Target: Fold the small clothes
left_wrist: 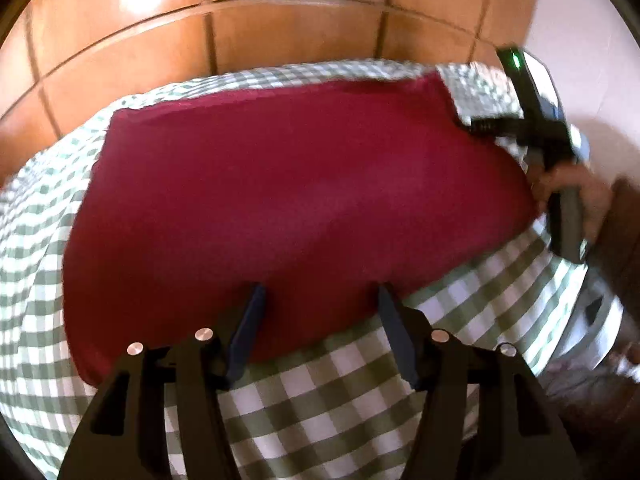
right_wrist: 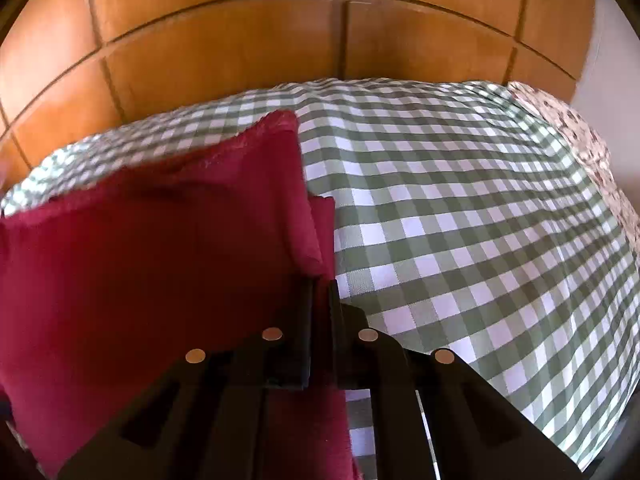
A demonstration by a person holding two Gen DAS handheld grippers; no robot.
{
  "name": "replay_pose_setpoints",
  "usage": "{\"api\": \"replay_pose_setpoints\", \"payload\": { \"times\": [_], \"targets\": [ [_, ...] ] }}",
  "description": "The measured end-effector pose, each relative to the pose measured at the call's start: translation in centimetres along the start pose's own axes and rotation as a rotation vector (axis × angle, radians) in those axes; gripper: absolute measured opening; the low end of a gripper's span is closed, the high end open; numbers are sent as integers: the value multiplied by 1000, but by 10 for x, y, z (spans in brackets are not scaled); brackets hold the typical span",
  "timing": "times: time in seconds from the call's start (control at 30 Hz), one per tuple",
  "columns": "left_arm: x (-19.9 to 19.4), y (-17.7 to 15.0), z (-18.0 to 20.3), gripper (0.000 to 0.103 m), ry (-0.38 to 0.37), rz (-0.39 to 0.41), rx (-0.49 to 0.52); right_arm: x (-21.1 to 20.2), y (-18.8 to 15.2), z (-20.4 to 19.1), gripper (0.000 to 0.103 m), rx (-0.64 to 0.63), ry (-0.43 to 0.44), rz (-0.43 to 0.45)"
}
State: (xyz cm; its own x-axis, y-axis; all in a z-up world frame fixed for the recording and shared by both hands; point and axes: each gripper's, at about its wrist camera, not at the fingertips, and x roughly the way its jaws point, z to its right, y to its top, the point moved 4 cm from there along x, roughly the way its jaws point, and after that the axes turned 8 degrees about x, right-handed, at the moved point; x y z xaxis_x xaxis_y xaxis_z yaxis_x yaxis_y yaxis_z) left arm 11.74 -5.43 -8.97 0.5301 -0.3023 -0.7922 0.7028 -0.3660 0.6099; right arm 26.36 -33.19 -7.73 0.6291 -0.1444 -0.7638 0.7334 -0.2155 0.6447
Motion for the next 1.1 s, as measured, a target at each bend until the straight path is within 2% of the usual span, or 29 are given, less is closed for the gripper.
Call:
{"api": "replay_pose_setpoints", "payload": {
  "times": [0.03, 0.1, 0.13, 0.17, 0.3, 0.37, 0.4, 0.5, 0.6, 0.73, 0.77, 0.87, 0.93, 1.1],
  "targets": [
    [-5, 4, -2, 59, 16, 16, -5, 0, 2, 2, 11, 22, 17, -4],
    [-14, 12, -7, 62, 42, 46, -10, -4, 5, 5, 37, 41, 13, 1],
    [-17, 14, -8, 63, 49, 57, -14, -8, 7, 6, 58, 40, -9, 12],
    [-20, 17, -10, 65, 58, 66, -17, -17, 9, 8, 68, 49, -21, 36],
    [-29, 20, -18, 70, 101, 92, -34, -50, 11, -3, 68, 23, 0, 107],
    [-29, 18, -21, 72, 122, 92, -40, -66, 6, -21, 75, -5, 54, 121],
    [-29, 17, -22, 72, 130, 91, -42, -72, 3, -30, 75, -19, 86, 124],
    [-31, 12, -26, 74, 157, 82, -58, -90, -19, -69, 75, -98, 209, 99],
    [-31, 8, -29, 75, 171, 75, -68, -99, -49, -103, 75, -188, 271, 61],
    [-28, -2, -36, 78, 197, 52, -90, -98, -85, -123, 76, -272, 275, 10],
    [-24, -6, -36, 79, 210, 34, -89, -95, -96, -124, 80, -283, 276, -17],
    [-4, -24, -41, 79, 235, -66, -95, -87, -124, -116, 81, -324, 238, -17],
    [-3, -31, -43, 79, 218, -53, -114, -90, -131, -111, 81, -327, 244, 14],
    [-29, -26, -55, 79, 168, 37, -178, -92, -132, -109, 83, -319, 241, 1]
  ]
}}
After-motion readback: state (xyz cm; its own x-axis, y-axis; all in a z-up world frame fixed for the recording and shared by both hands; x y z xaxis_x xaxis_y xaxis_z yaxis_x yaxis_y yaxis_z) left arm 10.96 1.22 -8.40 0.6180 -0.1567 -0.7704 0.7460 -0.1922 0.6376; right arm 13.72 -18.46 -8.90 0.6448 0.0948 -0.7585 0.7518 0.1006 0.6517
